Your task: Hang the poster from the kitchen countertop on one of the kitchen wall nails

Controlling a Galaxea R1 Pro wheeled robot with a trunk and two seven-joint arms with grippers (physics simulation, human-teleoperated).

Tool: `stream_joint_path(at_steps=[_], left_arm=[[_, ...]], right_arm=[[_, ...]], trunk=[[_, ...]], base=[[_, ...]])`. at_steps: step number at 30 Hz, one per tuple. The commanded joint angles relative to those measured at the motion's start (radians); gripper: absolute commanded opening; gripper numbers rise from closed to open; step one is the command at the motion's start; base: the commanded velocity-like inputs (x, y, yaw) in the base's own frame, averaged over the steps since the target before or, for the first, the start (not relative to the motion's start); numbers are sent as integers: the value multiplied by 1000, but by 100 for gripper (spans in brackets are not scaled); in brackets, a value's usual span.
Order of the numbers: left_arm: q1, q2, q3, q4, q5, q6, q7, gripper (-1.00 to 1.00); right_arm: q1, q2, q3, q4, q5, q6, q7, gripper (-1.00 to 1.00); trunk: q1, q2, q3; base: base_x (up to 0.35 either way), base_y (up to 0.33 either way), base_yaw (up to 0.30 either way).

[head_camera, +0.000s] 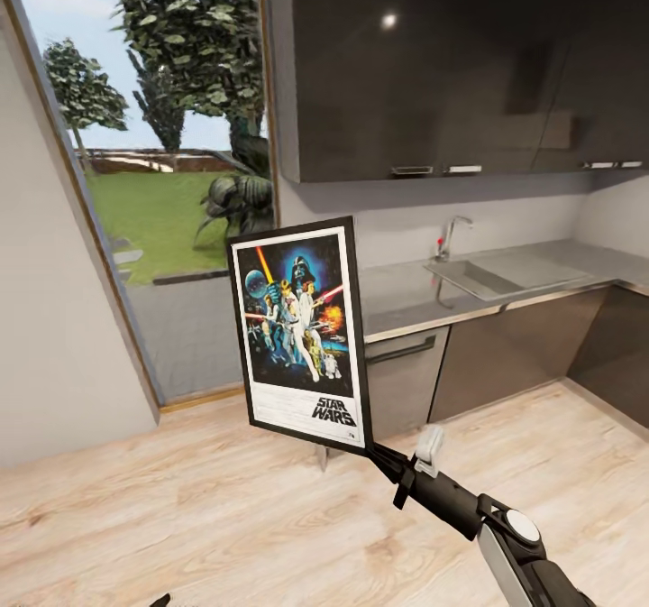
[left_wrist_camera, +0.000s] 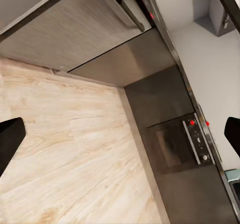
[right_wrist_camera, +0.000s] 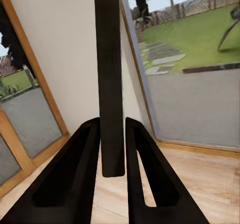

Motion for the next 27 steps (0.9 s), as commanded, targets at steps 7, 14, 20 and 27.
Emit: stream_joint_path(at_steps=[7, 14, 20, 27], left_arm=[[0, 0, -1, -1, 6, 12, -1, 100], [1, 0, -1, -1, 6, 12, -1, 100], [1, 0, -1, -1, 6, 12, -1, 100], [1, 0, -1, -1, 6, 13, -1, 100]], right_arm=[[-1, -1, 2, 1, -7, 0, 3, -100], [-1, -1, 2, 1, -7, -1, 3, -100], [-1, -1, 2, 1, -7, -1, 3, -100], [-1, -1, 2, 1, -7, -1, 3, -100]], trunk=[[1, -2, -2], [1, -2, -2], [1, -2, -2], [1, -2, -2]], base=[[0, 293, 23], [0, 294, 2], [0, 294, 0], [0, 295, 0]])
